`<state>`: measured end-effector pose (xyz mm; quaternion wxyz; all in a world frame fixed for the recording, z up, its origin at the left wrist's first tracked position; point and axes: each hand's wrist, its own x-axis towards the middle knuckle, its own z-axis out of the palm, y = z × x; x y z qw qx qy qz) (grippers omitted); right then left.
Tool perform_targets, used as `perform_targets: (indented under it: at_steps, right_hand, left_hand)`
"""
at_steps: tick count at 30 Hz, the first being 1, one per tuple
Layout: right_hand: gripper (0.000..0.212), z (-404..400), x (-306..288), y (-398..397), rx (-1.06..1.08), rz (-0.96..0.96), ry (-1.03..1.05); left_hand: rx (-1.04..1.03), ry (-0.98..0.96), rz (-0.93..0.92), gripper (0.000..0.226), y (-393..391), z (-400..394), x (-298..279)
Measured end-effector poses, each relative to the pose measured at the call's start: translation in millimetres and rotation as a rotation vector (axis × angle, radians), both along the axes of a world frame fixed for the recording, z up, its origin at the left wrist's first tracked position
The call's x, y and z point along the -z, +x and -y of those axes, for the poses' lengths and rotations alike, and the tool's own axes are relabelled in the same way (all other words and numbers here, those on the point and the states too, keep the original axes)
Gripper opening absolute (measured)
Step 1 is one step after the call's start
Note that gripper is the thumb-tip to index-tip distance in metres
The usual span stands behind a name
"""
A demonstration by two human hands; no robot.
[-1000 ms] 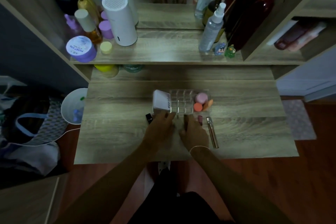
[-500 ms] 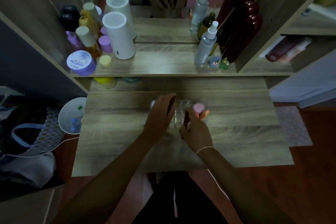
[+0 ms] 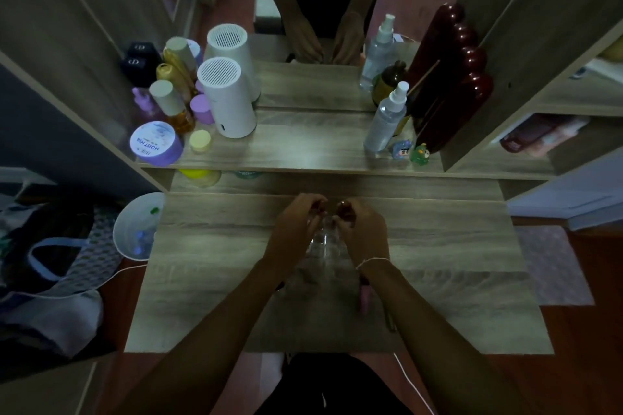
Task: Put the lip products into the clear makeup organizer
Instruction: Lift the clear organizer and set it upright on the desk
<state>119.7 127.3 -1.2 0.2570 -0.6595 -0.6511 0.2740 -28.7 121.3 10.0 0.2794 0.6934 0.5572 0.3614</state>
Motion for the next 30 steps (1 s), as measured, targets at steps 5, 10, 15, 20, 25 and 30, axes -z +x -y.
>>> perform_targets:
  at_steps: [5,10,15,20,25,30]
  right_hand:
    - [0.02,-2.0,7.4,1.1,-0.06,0.064,-0.063]
    - [0.02,-2.2,7.2,0.5,-0.082,0.103,-0.098]
    - [0.02,-1.5,7.1,-0.5,-0.091,0.123,-0.12]
    - [0.02,-1.9,7.9,1.9,-0.061,0.1,-0.139]
    - [0.018,-5.5,5.1,0.8,-0.013,0.06,-0.156]
    - [0.023,-7.8,0.7,-0.6,0.052,0.005,-0.154]
  left_hand:
    - [0.041,0.001,-0.038,0.024,1.2,-3.7,-0.8]
    - [0.057,-0.004,-0.082,0.024,1.3,-0.2,2.4]
    - [0.037,-0.055,-0.126,0.025,-1.3,2.0,11.6]
    - [-0.018,-0.108,-0.115,0.03,-3.0,0.1,18.1]
    - [-0.078,-0.128,-0.103,0.034,-3.6,-5.8,19.8]
    - [-0.083,-0.111,-0.12,0.039,-3.0,-7.4,19.0]
